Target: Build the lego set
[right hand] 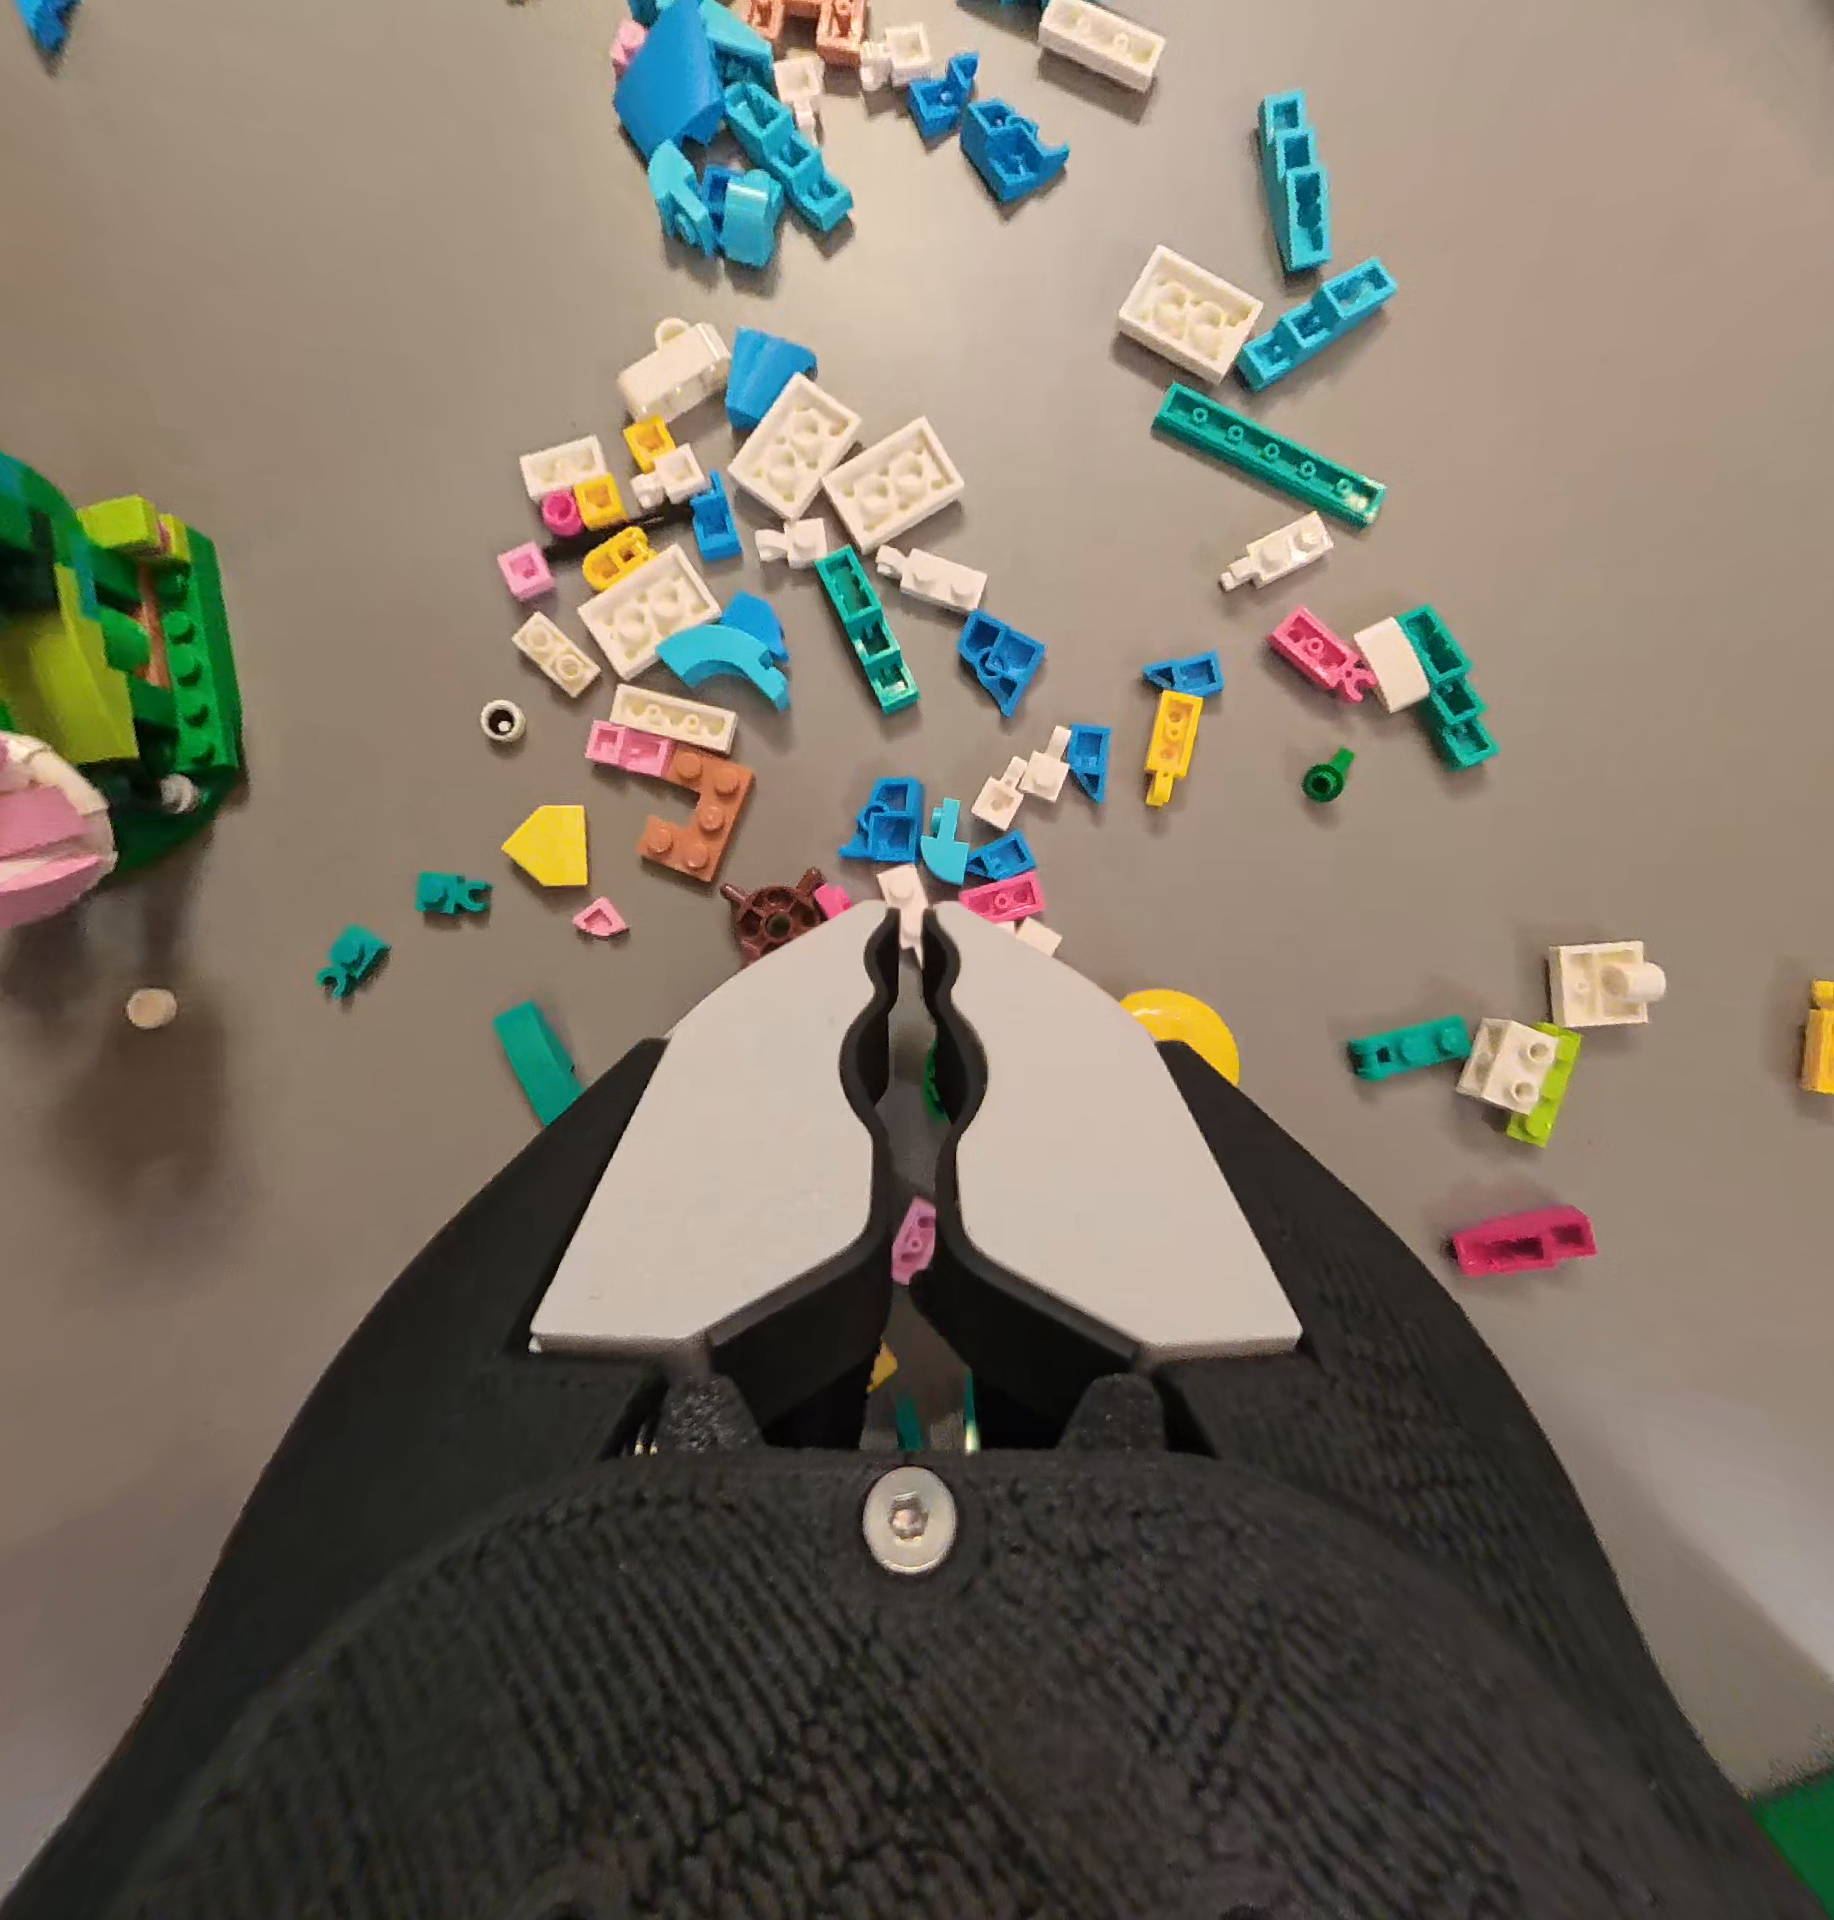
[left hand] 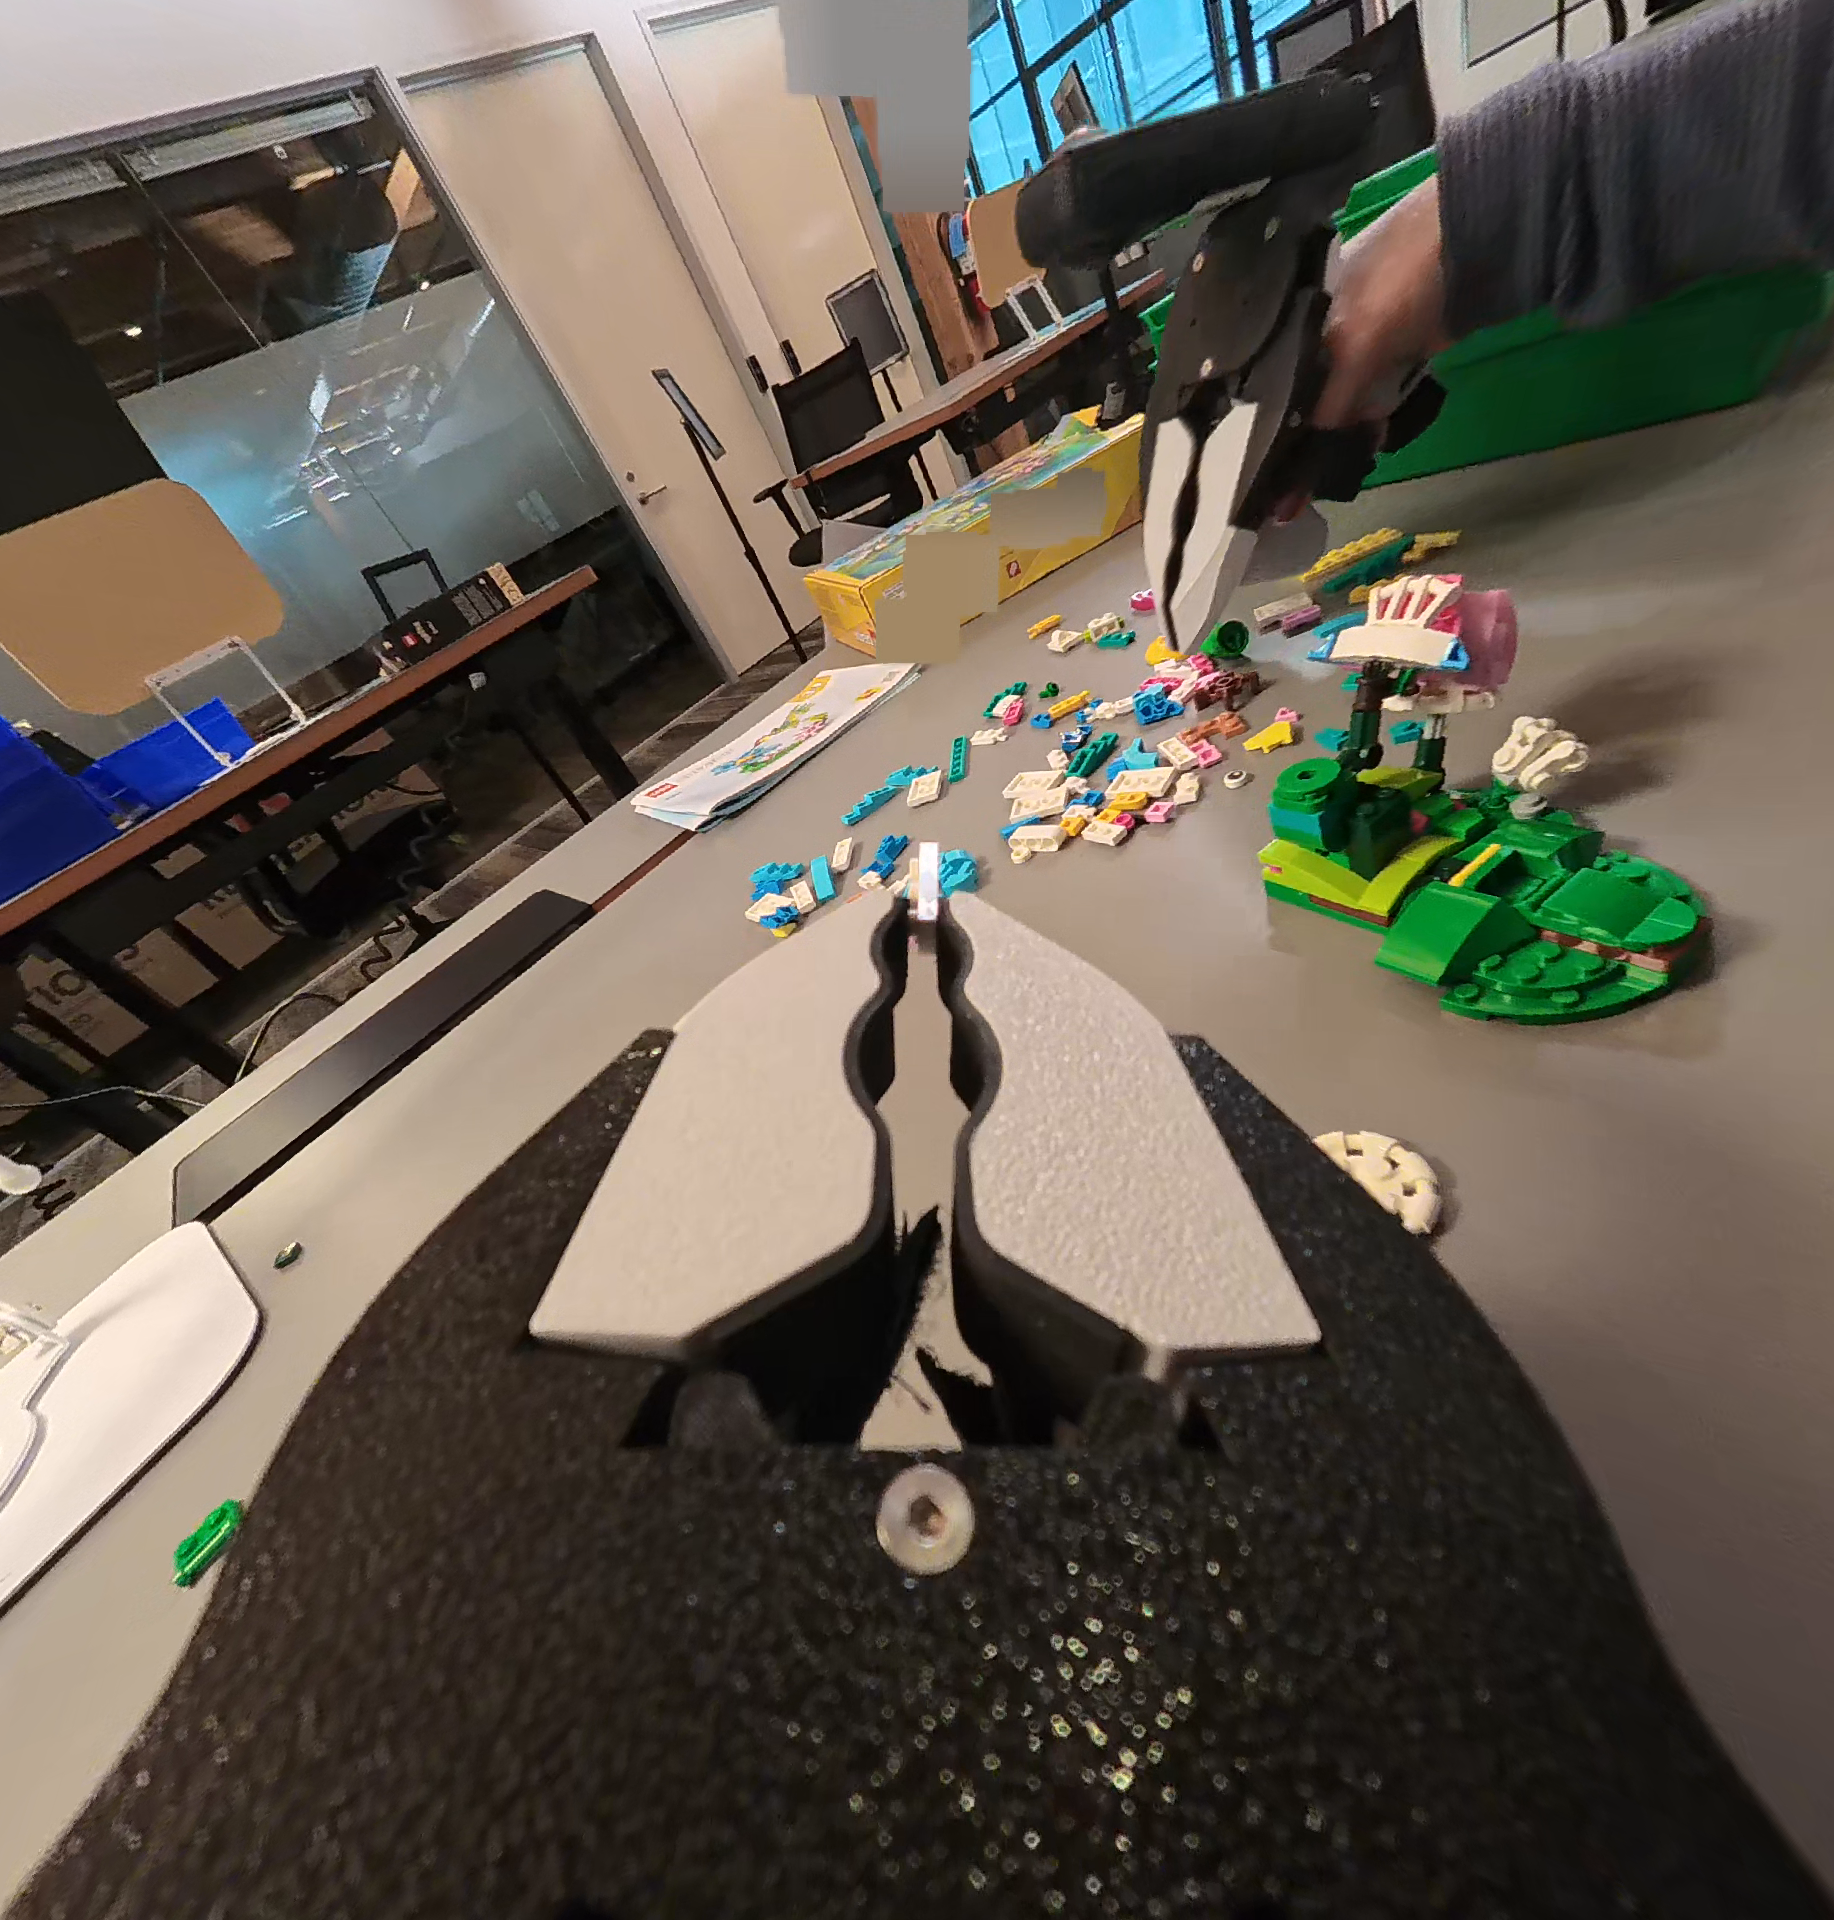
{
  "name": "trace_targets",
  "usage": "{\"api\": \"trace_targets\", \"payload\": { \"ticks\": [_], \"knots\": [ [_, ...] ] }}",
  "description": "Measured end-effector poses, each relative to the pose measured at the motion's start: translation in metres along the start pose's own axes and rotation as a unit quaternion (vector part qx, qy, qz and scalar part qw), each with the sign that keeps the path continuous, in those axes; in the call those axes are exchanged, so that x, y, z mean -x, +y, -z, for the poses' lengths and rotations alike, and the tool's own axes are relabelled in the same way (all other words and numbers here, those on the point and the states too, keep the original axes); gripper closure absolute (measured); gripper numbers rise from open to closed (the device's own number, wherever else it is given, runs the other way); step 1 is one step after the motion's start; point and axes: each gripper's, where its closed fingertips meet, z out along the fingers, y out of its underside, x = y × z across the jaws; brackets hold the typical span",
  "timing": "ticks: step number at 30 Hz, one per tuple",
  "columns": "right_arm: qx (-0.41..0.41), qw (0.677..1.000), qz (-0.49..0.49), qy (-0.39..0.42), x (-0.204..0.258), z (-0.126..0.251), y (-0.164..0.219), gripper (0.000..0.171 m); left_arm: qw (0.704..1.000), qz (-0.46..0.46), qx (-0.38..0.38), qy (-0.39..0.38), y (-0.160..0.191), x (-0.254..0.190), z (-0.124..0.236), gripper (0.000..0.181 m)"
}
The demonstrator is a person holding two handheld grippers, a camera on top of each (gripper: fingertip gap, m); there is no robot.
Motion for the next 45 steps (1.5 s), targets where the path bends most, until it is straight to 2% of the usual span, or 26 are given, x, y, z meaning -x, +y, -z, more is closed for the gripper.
{"api": "trace_targets", "payload": {
  "ticks": [6, 11, 17, 23, 30, 38, 41, 45],
  "knots": [
    [0.06, 0.998, -0.018, 0.029, -0.011, -0.004, 0.018, 0.167, 1.0, 0.006, 0.001, 0.005, 0.0, -0.001, 0.0, 0.177],
    [0.021, 0.997, -0.071, 0.002, -0.007, -0.004, 0.007, 0.164, 1.0, 0.007, 0.004, 0.01, 0.001, -0.003, -0.001, 0.177],
    [0.037, 0.993, -0.109, 0.018, -0.013, -0.006, 0.01, 0.16, 1.0, 0.011, 0.006, 0.015, 0.002, -0.004, -0.002, 0.177],
    [0.066, 0.99, -0.121, 0.041, -0.013, -0.005, 0.015, 0.159, 1.0, 0.012, 0.01, 0.022, 0.004, -0.006, -0.003, 0.177],
    [0.067, 0.988, -0.119, 0.073, -0.021, -0.006, 0.014, 0.161, 0.999, 0.013, 0.013, 0.029, 0.006, -0.009, -0.004, 0.177],
    [0.058, 0.987, -0.131, 0.071, -0.023, -0.008, 0.014, 0.167, 0.999, 0.011, 0.015, 0.032, 0.006, -0.01, -0.004, 0.177],
    [0.047, 0.991, -0.091, 0.086, -0.022, -0.006, 0.013, 0.168, 0.999, 0.009, 0.015, 0.03, 0.006, -0.009, -0.004, 0.177],
    [-0.002, 0.991, 0.045, 0.128, -0.008, 0.007, -0.006, 0.168, 0.999, 0.012, 0.016, 0.028, 0.006, -0.008, -0.004, 0.177]
  ]
}}
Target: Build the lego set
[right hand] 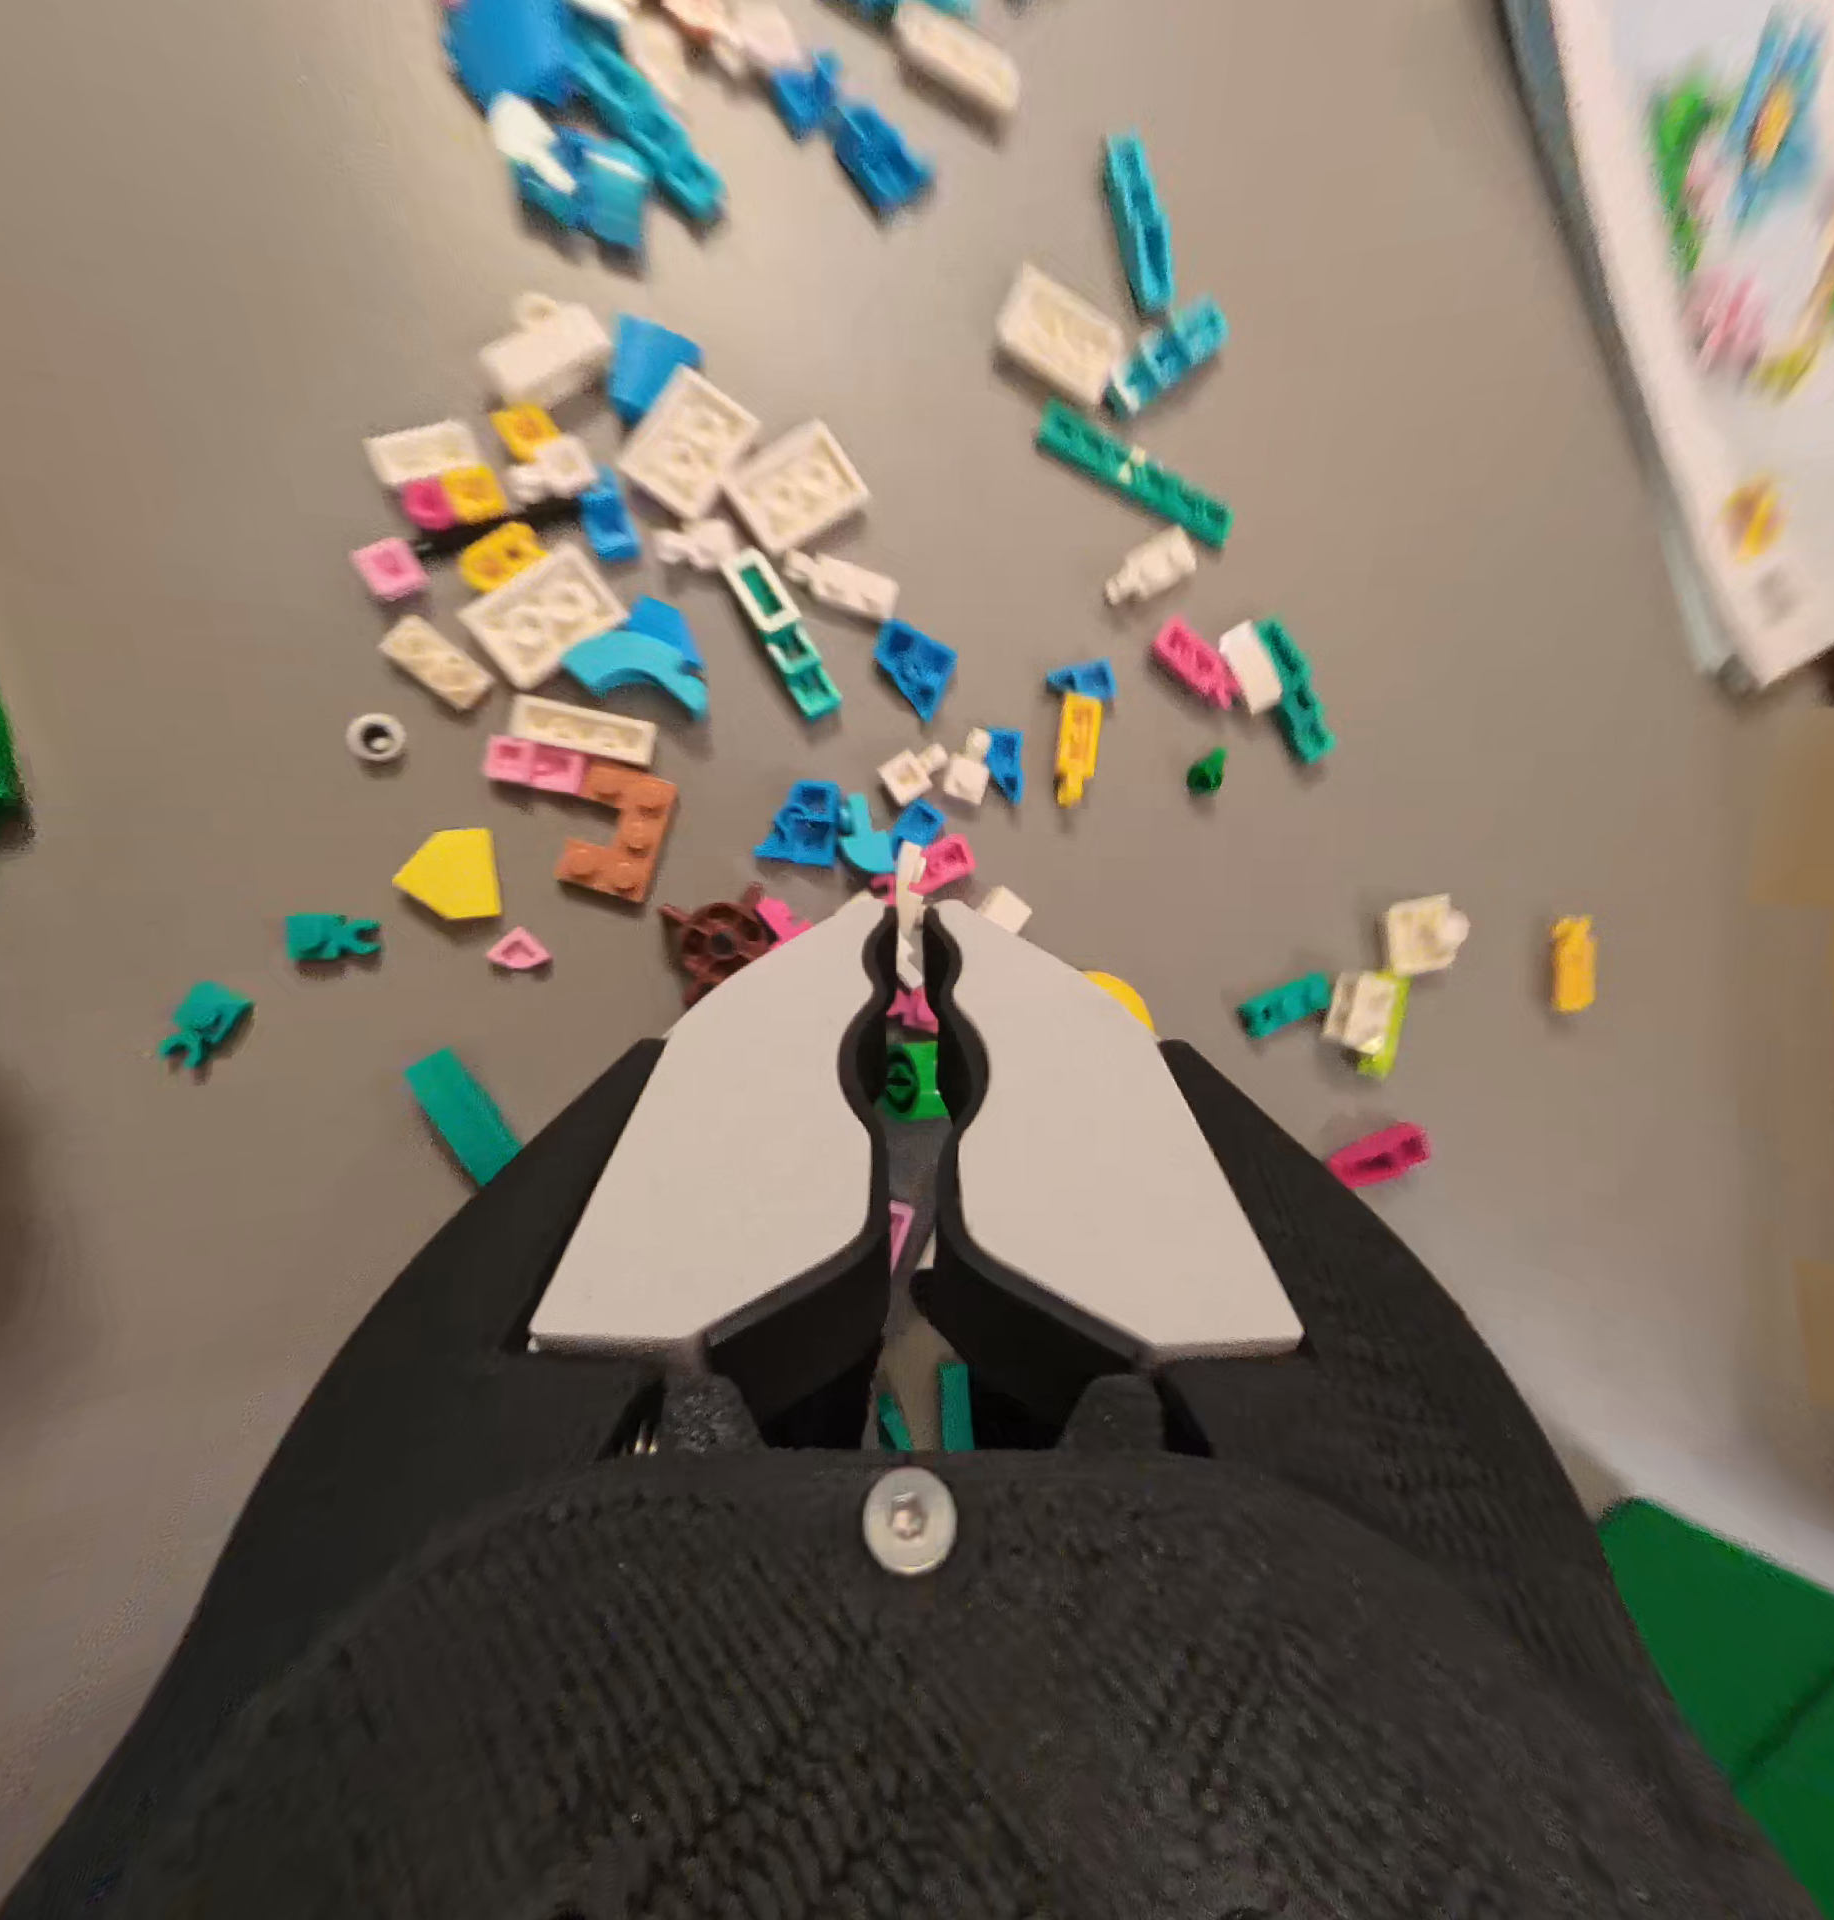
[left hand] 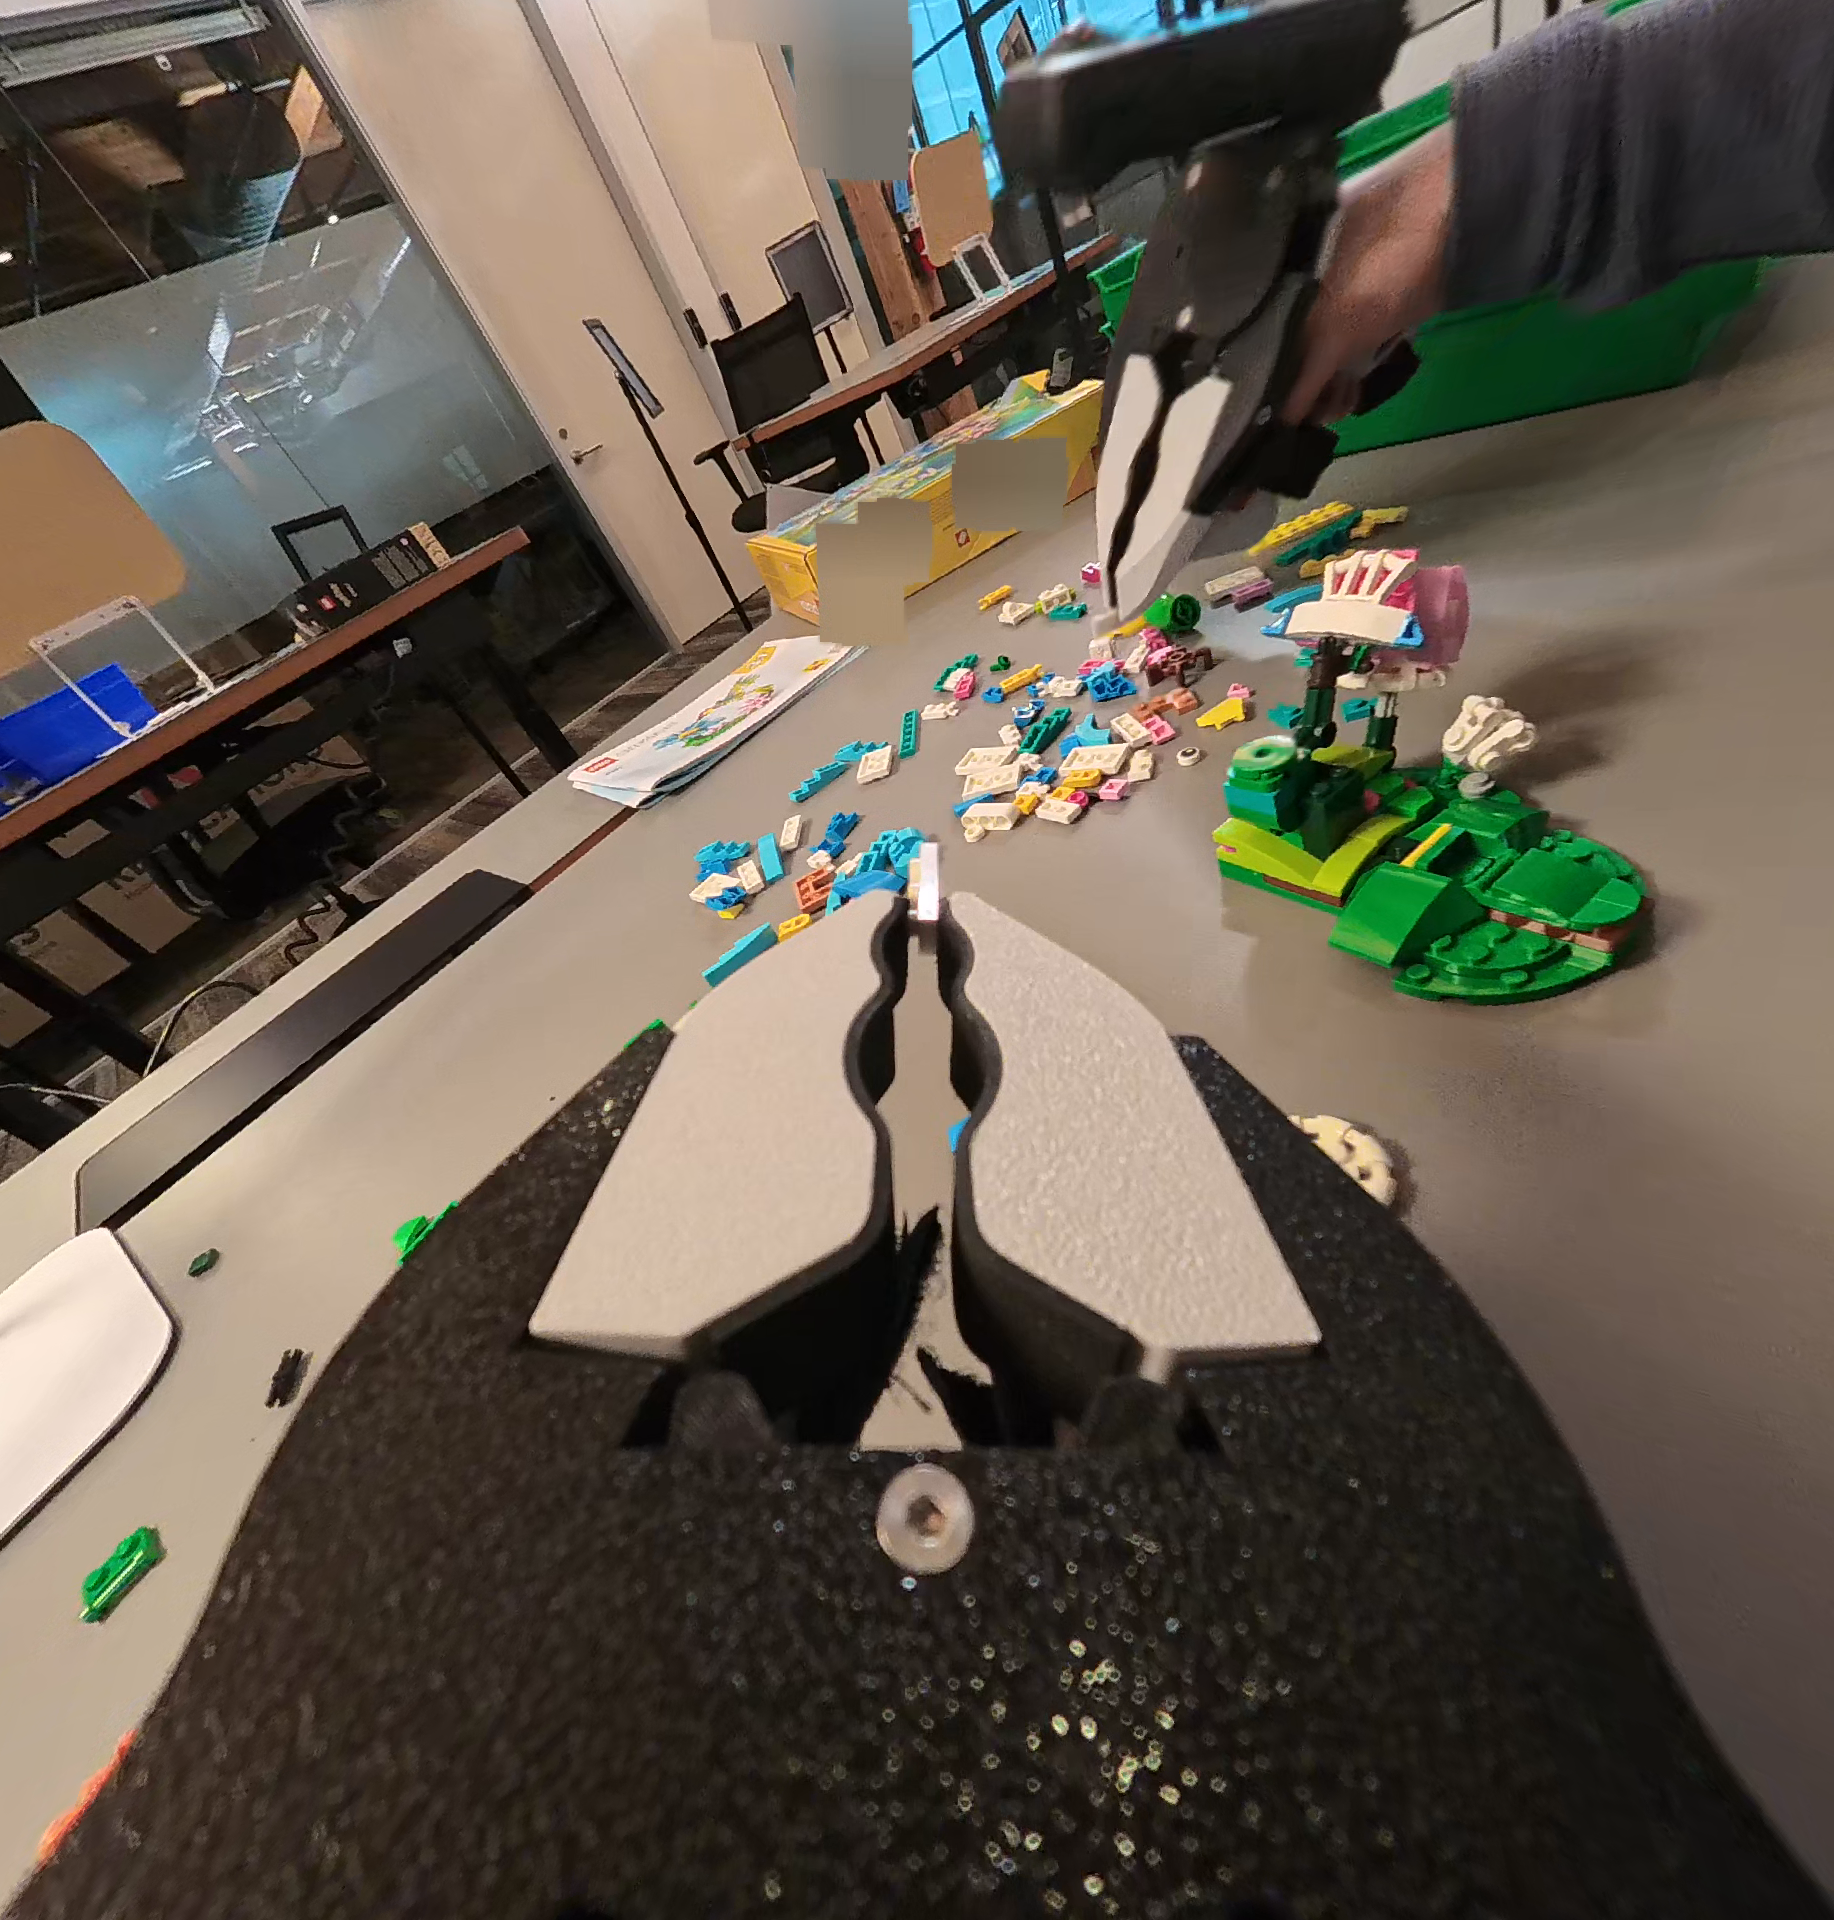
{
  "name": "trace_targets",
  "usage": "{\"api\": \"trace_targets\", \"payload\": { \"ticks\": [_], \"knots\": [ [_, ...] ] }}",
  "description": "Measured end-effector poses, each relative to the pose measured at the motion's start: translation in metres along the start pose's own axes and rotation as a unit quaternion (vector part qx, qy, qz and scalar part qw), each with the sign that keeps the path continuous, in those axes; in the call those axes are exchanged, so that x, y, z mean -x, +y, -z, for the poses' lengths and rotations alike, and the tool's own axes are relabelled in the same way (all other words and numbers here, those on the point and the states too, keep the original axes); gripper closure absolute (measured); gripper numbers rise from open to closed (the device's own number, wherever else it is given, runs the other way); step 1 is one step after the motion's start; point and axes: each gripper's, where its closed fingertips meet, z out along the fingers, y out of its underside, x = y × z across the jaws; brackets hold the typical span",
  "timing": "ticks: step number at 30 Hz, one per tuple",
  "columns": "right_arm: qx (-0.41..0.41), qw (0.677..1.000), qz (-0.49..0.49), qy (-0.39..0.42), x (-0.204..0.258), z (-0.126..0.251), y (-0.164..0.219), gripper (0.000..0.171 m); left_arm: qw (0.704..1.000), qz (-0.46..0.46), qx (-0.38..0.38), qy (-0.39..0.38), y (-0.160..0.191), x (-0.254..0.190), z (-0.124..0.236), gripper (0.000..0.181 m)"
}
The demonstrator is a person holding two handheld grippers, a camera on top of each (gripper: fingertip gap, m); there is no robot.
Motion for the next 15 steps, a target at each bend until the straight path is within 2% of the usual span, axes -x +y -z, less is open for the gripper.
{"api": "trace_targets", "payload": {
  "ticks": [7, 11, 15],
  "knots": [
    [-0.064, 0.982, 0.162, 0.066, 0.029, 0.031, -0.053, 0.168, 0.999, 0.031, -0.005, -0.005, -0.001, 0.009, 0.003, 0.177],
    [-0.1, 0.961, 0.243, 0.084, 0.053, 0.039, -0.103, 0.169, 0.995, 0.096, -0.034, -0.015, -0.008, 0.028, 0.016, 0.177],
    [-0.148, 0.927, 0.328, 0.103, 0.09, 0.043, -0.159, 0.168, 0.993, 0.102, -0.047, -0.046, -0.014, 0.056, 0.04, 0.177]
  ]
}}
